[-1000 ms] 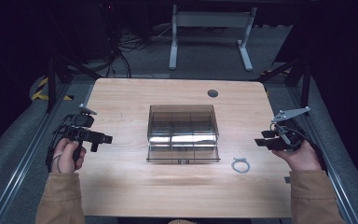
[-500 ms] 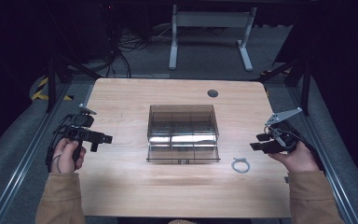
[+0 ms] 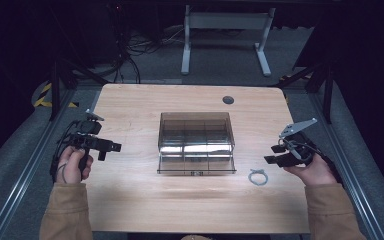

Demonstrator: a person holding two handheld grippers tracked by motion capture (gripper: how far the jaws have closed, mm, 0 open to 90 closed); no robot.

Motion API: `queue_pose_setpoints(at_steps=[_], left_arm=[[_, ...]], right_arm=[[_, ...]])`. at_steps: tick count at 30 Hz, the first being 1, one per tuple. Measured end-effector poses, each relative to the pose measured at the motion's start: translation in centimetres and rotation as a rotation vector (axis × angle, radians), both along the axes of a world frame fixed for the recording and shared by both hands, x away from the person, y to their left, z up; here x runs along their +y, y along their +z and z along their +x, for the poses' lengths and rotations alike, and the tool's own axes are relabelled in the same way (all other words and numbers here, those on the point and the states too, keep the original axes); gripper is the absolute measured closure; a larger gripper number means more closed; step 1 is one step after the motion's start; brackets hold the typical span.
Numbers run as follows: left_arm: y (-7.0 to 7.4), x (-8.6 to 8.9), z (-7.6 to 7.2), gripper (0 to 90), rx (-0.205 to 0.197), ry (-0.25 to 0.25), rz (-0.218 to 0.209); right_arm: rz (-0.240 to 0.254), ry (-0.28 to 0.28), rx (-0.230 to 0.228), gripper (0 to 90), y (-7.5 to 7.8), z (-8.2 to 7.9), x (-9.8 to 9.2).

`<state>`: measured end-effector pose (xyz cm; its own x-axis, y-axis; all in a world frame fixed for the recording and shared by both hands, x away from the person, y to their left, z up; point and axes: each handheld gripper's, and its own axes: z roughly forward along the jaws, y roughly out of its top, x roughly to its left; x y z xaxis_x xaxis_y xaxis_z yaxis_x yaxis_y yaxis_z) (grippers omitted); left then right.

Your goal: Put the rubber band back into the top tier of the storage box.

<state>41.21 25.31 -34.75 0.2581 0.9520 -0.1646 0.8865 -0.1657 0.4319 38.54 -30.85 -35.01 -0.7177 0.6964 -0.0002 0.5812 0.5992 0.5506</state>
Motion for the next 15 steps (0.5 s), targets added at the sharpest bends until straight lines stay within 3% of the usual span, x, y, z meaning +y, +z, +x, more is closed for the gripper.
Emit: queue_pose_setpoints(at_steps=[15], left_arm=[[0.0,-0.2,0.3,16.4,0.005,-0.008,-0.003]], right_arm=[[-0.045,0.03,0.07,48.4,-3.3,1.2,1.2]])
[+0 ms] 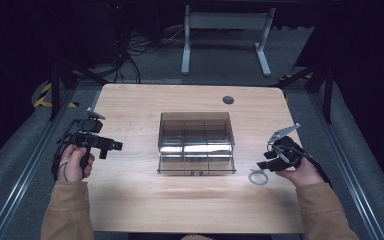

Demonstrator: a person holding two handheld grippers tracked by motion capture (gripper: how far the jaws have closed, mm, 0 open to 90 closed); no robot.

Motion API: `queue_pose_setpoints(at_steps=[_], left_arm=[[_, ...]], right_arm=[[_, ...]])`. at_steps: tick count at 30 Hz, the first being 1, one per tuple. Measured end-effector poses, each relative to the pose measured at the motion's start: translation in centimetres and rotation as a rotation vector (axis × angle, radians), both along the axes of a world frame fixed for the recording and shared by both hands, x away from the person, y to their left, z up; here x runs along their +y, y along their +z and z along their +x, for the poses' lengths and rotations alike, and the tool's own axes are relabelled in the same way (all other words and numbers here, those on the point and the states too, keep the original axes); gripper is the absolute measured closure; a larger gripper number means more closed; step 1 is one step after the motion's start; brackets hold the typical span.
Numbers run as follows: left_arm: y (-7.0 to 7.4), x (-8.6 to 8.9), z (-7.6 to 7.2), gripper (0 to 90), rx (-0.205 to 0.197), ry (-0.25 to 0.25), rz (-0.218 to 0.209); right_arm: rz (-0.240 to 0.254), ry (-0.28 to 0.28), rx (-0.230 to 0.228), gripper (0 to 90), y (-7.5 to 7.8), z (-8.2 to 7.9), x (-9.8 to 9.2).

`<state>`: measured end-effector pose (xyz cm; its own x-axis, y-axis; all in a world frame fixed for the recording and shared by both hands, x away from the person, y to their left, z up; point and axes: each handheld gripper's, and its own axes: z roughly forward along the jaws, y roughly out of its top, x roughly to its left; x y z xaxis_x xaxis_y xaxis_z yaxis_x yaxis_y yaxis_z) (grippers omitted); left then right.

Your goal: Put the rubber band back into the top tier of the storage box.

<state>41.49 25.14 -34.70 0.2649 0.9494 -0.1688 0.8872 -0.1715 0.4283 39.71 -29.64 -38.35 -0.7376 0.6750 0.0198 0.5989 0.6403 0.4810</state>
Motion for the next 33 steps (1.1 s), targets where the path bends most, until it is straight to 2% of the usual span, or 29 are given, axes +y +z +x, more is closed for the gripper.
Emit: queue_pose_setpoints(at_steps=[21,33], left_arm=[[0.0,0.0,0.0,16.4,-0.001,0.0,-0.001],[0.0,-0.1,0.0,16.4,0.0,-0.004,-0.001]], right_arm=[[-0.051,0.034,0.083,50.1,-3.0,0.9,0.8],[-0.105,0.061,0.09,57.9,-4.0,1.1,1.2]])
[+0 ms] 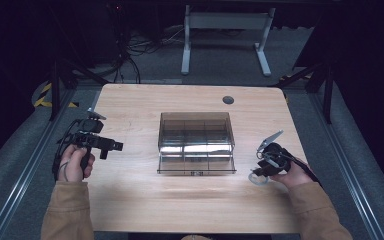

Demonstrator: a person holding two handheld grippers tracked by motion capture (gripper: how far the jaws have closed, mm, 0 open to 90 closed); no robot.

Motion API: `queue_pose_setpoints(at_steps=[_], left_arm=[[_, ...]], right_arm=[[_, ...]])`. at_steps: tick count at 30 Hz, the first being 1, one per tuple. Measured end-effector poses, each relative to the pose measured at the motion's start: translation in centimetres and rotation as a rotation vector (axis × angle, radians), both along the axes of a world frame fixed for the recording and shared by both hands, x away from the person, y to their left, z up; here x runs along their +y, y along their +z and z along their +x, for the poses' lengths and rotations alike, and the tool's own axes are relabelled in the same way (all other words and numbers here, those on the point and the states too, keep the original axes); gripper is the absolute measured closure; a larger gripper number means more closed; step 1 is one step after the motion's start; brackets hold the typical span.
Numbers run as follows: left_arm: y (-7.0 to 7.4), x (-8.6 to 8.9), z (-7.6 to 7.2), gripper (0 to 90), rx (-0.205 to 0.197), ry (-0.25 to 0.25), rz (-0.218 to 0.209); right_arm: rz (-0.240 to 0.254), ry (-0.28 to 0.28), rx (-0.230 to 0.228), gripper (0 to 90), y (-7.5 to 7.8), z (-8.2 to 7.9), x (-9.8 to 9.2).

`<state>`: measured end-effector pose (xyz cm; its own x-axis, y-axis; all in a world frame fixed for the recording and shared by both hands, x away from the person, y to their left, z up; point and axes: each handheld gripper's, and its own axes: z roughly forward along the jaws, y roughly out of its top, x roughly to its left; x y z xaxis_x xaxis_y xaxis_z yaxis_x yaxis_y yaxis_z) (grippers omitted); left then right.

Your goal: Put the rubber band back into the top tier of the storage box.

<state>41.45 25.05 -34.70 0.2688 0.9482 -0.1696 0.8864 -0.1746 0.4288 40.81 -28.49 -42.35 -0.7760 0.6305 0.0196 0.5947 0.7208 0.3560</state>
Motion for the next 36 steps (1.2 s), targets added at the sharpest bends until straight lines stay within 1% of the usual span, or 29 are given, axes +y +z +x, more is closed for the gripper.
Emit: queue_pose_setpoints(at_steps=[5,11,18,23,24,26,31,36], left_arm=[[0.0,0.02,0.01,16.4,0.0,0.001,-0.001],[-0.07,-0.15,0.02,16.4,0.001,-0.001,0.0],[-0.04,-0.06,0.02,16.4,0.0,-0.003,-0.003],[-0.03,-0.07,0.02,16.4,0.0,-0.003,-0.004],[-0.03,-0.07,0.02,16.4,0.0,-0.003,-0.004],[0.0,-0.02,0.02,16.4,0.002,-0.005,-0.006],[0.01,0.0,0.01,16.4,-0.001,-0.003,-0.008],[0.02,0.0,0.04,16.4,0.0,-0.003,-0.008]], right_arm=[[-0.016,0.006,0.004,61.4,-0.37,0.04,0.23],[-0.018,0.012,0.006,63.3,-0.45,0.06,0.31],[-0.027,0.007,0.011,69.1,-0.59,0.09,0.29],[-0.036,0.003,0.011,78.2,-0.57,0.08,0.23],[-0.036,0.003,0.011,78.2,-0.57,0.08,0.23],[-0.044,0.002,0.009,83.5,-0.56,0.07,0.26],[-0.049,-0.009,0.01,85.3,-0.53,0.06,0.22],[-0.029,-0.017,0.009,85.8,-0.22,-0.01,0.14]])
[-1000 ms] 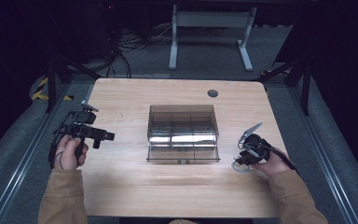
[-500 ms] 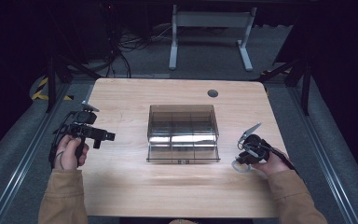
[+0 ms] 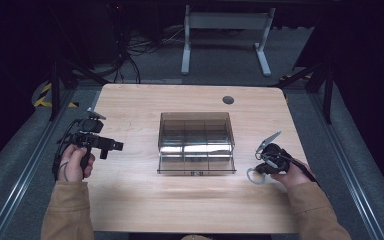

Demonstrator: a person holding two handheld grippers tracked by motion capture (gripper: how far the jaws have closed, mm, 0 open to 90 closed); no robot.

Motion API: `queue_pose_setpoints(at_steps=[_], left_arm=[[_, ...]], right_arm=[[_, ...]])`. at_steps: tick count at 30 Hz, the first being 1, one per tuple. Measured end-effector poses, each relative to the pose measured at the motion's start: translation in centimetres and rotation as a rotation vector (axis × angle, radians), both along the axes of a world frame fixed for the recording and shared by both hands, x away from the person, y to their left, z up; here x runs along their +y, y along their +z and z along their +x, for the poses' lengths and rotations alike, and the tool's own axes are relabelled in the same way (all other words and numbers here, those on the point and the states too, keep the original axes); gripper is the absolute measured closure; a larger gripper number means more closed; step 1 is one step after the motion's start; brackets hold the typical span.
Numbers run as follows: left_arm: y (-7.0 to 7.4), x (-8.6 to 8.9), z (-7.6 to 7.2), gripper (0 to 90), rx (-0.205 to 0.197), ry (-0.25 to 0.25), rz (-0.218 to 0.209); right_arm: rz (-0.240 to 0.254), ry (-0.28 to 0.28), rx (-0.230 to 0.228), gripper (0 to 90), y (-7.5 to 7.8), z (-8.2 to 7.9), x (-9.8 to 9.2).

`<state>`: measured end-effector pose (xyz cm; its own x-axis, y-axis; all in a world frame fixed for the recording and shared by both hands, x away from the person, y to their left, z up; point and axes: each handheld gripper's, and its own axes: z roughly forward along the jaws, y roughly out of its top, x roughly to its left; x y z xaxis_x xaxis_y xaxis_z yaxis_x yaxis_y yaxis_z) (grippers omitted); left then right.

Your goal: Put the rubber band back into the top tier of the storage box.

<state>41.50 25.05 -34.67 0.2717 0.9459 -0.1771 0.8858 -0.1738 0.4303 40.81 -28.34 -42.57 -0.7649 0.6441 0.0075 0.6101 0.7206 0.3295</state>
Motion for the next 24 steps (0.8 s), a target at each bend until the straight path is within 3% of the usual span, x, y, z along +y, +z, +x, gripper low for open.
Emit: queue_pose_setpoints(at_steps=[24], left_arm=[[-0.1,0.0,0.1,16.4,0.005,-0.002,0.001]], right_arm=[[0.087,-0.044,-0.076,85.8,4.6,-1.4,-0.8]])
